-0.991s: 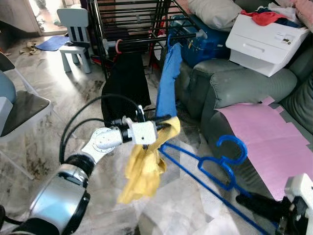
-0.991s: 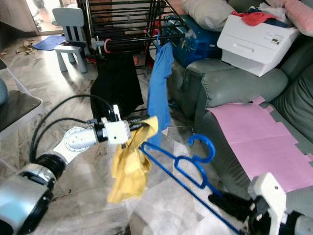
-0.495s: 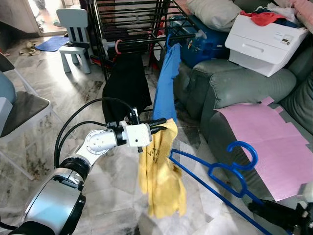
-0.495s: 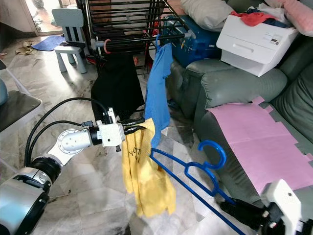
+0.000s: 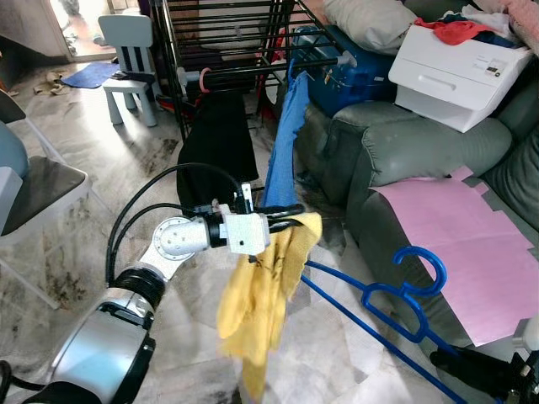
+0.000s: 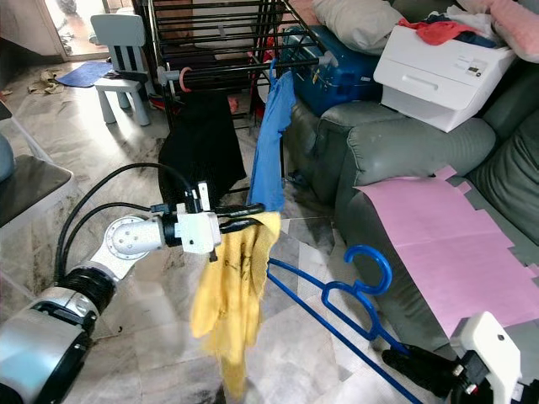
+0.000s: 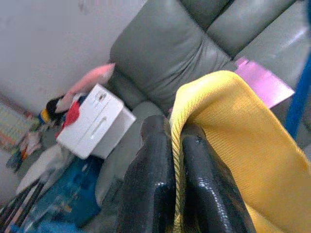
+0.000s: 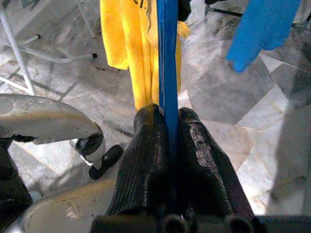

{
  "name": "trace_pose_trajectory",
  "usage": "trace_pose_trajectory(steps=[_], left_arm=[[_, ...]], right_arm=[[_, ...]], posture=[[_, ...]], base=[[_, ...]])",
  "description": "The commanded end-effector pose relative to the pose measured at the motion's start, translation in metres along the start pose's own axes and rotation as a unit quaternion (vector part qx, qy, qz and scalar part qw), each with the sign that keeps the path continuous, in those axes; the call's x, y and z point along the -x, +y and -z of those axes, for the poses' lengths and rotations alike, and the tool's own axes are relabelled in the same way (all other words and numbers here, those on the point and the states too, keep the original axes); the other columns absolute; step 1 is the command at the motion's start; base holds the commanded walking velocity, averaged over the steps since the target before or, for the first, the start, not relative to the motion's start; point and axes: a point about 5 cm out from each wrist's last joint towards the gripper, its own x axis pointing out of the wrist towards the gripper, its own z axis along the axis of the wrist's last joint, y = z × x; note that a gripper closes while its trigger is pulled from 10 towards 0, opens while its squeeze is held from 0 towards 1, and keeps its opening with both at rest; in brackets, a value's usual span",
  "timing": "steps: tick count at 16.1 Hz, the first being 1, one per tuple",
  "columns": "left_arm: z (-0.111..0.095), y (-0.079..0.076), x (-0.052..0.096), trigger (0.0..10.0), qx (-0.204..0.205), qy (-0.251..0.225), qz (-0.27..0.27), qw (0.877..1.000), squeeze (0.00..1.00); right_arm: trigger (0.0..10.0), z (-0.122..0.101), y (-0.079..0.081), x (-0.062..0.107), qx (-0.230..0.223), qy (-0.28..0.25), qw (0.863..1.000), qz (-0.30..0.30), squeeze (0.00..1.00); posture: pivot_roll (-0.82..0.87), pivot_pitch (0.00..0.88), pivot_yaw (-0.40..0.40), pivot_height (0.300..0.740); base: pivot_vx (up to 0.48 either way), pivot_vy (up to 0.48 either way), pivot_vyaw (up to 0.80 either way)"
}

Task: Hang hanger

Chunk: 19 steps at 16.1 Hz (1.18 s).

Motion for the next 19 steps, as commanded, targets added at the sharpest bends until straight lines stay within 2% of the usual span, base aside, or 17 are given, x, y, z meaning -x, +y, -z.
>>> trace_pose_trajectory(steps=[1, 5, 8, 11, 16, 18, 19], left_arm=[[-0.007, 0.001, -0.003, 10.0, -0.014, -0.026, 0.008, 1.0, 0.0], [-0.008, -0.005, -0.002, 10.0, -0.007, -0.034, 0.027, 0.999, 0.0], [-0.001, -0.014, 0.006, 10.0, 0.013, -0.014, 0.052, 0.998, 0.0], [0.001, -0.015, 0.008, 10.0, 0.02, -0.007, 0.057, 0.998, 0.0], [0.004, -0.003, 0.006, 10.0, 0.013, 0.016, 0.019, 1.0, 0.0], [0.006, 0.008, 0.006, 10.0, 0.01, 0.037, -0.025, 0.999, 0.0], [0.006, 0.009, 0.006, 10.0, 0.007, 0.034, -0.029, 0.999, 0.0]], right_arm=[[10.0, -0.002, -0.002, -0.001, 0.009, -0.007, 1.0, 0.002, 0.0], [10.0, -0.009, -0.007, -0.002, 0.028, -0.017, 0.999, 0.016, 0.0], [10.0, -0.022, -0.013, 0.002, 0.055, -0.031, 0.998, 0.03, 0.0], [10.0, -0.024, -0.02, 0.006, 0.062, -0.028, 0.997, 0.041, 0.0], [10.0, -0.022, -0.014, 0.003, 0.057, -0.026, 0.998, 0.026, 0.0], [10.0, -0.016, -0.012, 0.006, 0.049, -0.012, 0.998, 0.031, 0.0], [10.0, -0.013, -0.012, 0.007, 0.047, -0.002, 0.998, 0.032, 0.0]], posture=[[0.0, 0.0, -0.001, 0.74], [0.0, 0.0, 0.003, 0.74], [0.0, 0.0, 0.007, 0.74], [0.0, 0.0, 0.006, 0.74], [0.0, 0.0, 0.004, 0.74], [-0.01, 0.0, 0.009, 0.74], [-0.01, 0.0, 0.01, 0.74]], base=[[0.0, 0.0, 0.0], [0.0, 0.0, 0.0], [0.0, 0.0, 0.0], [0.0, 0.0, 0.0], [0.0, 0.0, 0.0], [0.0, 0.0, 0.0], [0.0, 0.0, 0.0]])
